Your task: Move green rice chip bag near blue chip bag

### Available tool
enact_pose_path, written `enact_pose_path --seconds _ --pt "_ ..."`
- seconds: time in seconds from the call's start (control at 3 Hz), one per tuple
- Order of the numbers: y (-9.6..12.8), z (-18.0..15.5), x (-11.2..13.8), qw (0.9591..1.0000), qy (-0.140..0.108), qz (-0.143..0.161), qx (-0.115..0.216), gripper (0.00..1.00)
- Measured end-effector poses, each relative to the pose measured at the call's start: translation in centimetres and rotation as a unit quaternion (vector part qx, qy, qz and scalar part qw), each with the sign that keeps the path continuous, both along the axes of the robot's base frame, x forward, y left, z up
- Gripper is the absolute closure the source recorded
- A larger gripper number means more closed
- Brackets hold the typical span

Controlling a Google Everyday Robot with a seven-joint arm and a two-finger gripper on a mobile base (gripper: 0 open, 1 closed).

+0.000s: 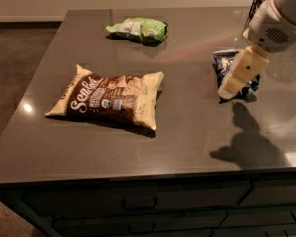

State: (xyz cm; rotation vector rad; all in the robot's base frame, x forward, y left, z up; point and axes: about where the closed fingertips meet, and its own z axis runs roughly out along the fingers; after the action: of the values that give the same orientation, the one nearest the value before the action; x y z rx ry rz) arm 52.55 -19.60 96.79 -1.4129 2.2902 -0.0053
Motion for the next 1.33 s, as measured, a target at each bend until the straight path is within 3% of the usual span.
enact_pose_path --seconds 0.33,1.0,1.33 --pt "1.0 -0.2 4.1 0.9982 -0.019 -0.045 0.036 0.0" --pt "3.7 -1.3 12.7 0.9855 -0.062 -0.127 0.094 0.0" --pt "5.7 -2.2 17.2 0.9791 -0.071 -0.154 0.112 0.0"
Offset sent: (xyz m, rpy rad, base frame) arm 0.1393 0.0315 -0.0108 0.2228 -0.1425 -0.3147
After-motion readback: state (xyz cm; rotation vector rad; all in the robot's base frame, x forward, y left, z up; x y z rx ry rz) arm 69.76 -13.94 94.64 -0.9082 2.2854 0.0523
